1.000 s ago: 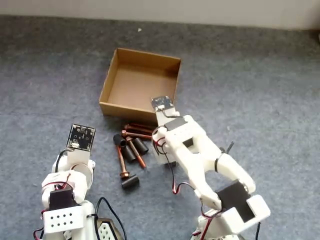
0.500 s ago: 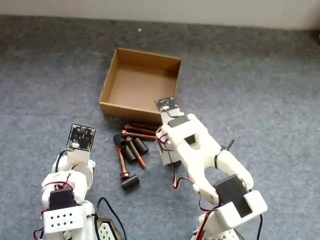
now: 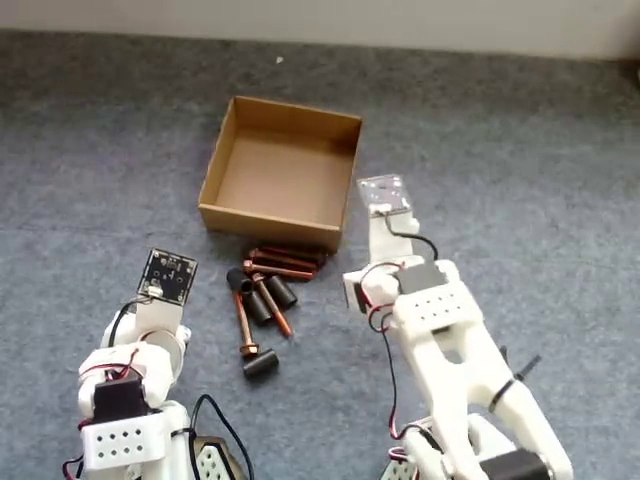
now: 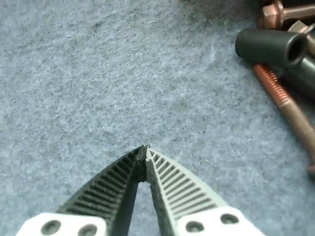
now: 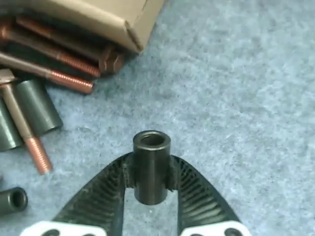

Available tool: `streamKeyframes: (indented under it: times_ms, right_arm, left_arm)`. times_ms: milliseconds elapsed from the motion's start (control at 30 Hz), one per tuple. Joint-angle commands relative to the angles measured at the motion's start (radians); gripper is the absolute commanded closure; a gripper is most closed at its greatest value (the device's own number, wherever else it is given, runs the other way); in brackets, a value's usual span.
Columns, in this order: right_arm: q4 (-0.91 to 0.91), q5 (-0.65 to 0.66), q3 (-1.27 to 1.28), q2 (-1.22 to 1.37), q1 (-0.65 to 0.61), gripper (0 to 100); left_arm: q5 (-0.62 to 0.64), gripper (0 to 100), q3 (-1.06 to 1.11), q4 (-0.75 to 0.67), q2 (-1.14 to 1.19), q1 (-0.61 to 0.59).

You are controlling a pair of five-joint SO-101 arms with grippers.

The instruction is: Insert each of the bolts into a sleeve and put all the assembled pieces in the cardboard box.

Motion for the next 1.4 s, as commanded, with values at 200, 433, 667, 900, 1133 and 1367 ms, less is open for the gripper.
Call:
streamKeyframes:
  times_ms: [200,433,667,900,1133,1367]
  right_arm:
    - [-0.137,0.003,0.077,-0.166,0.116,99.3]
    - [-0.143,0.003,0.076,-0.171,0.159,99.3]
    - [-0.157,0.003,0.077,-0.165,0.159,99.3]
    - [-0.165,0.003,0.077,-0.163,0.159,99.3]
    - [-0.165,0.003,0.077,-0.163,0.159,99.3]
    - [-0.165,0.003,0.077,-0.163,0.159,99.3]
  left_arm:
    - [-0.061,97,-0.275,0.015,0.004,0.002]
    - [-0.153,97,-0.464,0.147,0.120,0.140]
    - [-0.144,97,-0.624,0.204,0.564,0.282]
    - [0.164,85,-0.630,0.132,0.860,0.381]
    - [0.430,82,-0.627,-0.017,0.946,0.384]
    - [0.479,82,-0.562,-0.183,1.041,0.400]
